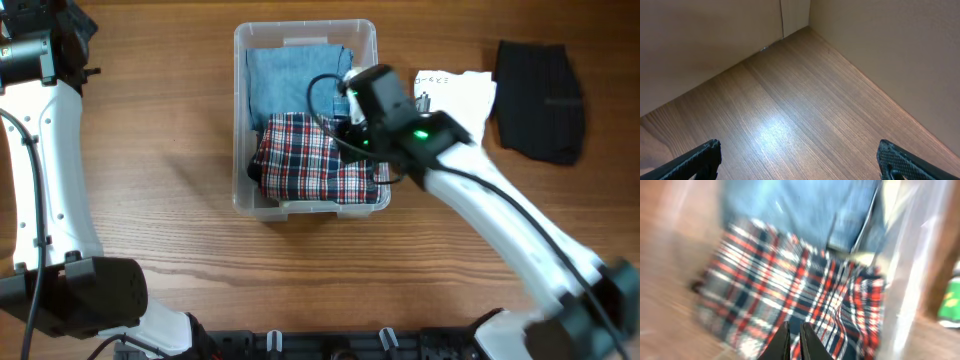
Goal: Pack container
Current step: 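Lower the plaid shirt onto the cream cloth and press it flat, then move the right gripper to the black garment at far right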
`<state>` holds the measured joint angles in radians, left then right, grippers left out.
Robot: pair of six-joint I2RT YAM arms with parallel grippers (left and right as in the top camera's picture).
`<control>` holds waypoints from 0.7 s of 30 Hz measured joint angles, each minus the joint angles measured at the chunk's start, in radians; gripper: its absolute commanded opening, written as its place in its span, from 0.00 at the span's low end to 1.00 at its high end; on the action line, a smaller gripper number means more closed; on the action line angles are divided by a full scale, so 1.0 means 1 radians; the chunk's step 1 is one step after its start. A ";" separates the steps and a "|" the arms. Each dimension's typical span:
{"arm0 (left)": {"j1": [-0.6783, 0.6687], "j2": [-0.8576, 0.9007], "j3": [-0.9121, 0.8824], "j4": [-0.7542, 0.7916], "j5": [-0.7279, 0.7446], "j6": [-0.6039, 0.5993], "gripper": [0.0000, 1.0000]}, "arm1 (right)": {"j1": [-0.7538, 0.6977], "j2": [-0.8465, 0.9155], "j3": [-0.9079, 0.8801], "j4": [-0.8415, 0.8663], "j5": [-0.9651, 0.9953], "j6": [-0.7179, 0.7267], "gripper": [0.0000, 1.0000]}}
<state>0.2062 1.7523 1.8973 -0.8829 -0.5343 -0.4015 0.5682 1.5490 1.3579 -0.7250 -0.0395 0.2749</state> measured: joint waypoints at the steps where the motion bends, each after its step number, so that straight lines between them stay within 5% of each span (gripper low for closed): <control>1: 0.000 0.000 0.000 0.000 0.000 0.000 1.00 | 0.000 -0.038 0.006 -0.012 0.016 0.010 0.07; 10: 0.000 0.000 0.000 0.000 0.000 0.000 1.00 | -0.105 -0.191 0.008 -0.152 0.222 0.154 0.05; 21: 0.000 0.000 0.000 0.000 0.000 0.000 1.00 | -0.479 -0.206 0.008 -0.285 0.266 0.227 0.25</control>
<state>0.2062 1.7523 1.8973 -0.8829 -0.5343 -0.4015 0.0891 1.3434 1.3659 -1.0103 0.2260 0.5022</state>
